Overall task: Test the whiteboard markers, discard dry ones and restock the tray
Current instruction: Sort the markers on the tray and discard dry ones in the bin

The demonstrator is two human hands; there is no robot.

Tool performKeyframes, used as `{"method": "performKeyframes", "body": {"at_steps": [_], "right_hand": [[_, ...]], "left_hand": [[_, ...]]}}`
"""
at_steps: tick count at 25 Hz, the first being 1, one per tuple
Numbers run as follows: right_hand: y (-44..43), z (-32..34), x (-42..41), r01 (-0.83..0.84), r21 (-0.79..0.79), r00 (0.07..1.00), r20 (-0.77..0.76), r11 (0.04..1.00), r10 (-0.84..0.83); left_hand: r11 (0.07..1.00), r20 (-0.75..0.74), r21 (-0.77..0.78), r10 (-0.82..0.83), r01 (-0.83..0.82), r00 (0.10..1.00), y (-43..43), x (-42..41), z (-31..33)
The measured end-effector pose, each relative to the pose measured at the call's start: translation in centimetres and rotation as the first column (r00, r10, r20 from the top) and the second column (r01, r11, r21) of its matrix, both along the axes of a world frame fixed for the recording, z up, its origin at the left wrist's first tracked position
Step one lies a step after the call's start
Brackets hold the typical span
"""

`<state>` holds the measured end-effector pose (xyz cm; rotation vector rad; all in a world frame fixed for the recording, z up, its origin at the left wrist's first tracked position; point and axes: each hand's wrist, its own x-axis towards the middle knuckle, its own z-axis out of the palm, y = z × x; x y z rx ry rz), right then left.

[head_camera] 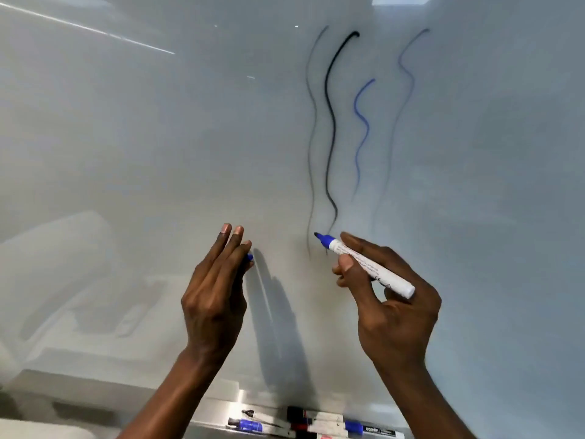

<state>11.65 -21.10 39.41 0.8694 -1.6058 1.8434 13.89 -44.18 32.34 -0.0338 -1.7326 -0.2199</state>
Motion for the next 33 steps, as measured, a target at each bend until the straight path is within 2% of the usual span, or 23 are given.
{"method": "performKeyframes", "body": {"at_steps": [3, 8, 12, 16, 19, 25, 29, 31, 33], "right_hand": [[-2.5, 5.1, -1.8, 0.185, 0.056, 0.932, -0.327, 0.981, -0.157], [-6.4, 12.2, -4.9, 0.344, -0.039, 0.782, -0.540, 0.938, -0.309], [-8.4, 16.0, -7.4, 0.482, -0.106, 0.654, -0.617, 0.870, -0.438], [-9.8, 17.2, -8.3, 0.533, -0.106, 0.615, -0.633, 0.839, -0.471], [-9.5, 14.7, -7.8, 0.569, -0.035, 0.601, -0.665, 0.822, -0.444], [-7.5, 3.6, -5.5, 0.620, 0.111, 0.623, -0.672, 0.777, -0.401], [-6.3, -4.0, -3.9, 0.596, 0.302, 0.723, -0.604, 0.744, -0.334], [-5.1, -6.3, -3.0, 0.525, 0.389, 0.802, -0.523, 0.757, -0.287], [-3.7, -7.0, -1.4, 0.385, 0.407, 0.910, -0.315, 0.828, -0.269]], "left_hand": [[0.997, -0.021, -0.070, -0.037, 0.035, 0.999, -1.5, -1.7, 1.4], [0.992, -0.005, -0.120, -0.038, 0.037, 0.999, -2.4, -3.1, 1.1], [0.991, -0.009, -0.131, -0.028, 0.026, 1.000, -2.6, -3.2, 1.2], [0.991, -0.034, -0.133, -0.036, 0.031, 0.999, -3.1, -3.2, 1.3], [0.991, -0.031, -0.125, -0.046, 0.042, 0.998, -3.2, -3.3, 1.3], [0.993, -0.026, -0.068, -0.103, 0.101, 0.994, -3.0, -3.4, 1.1], [0.988, -0.010, -0.020, -0.156, 0.156, 0.988, -2.7, -2.8, 1.6], [0.965, 0.007, 0.097, -0.244, 0.242, 0.970, -2.0, -1.7, 1.7], [0.869, -0.007, 0.338, -0.382, 0.361, 0.924, -0.9, -0.1, 1.7]]}}
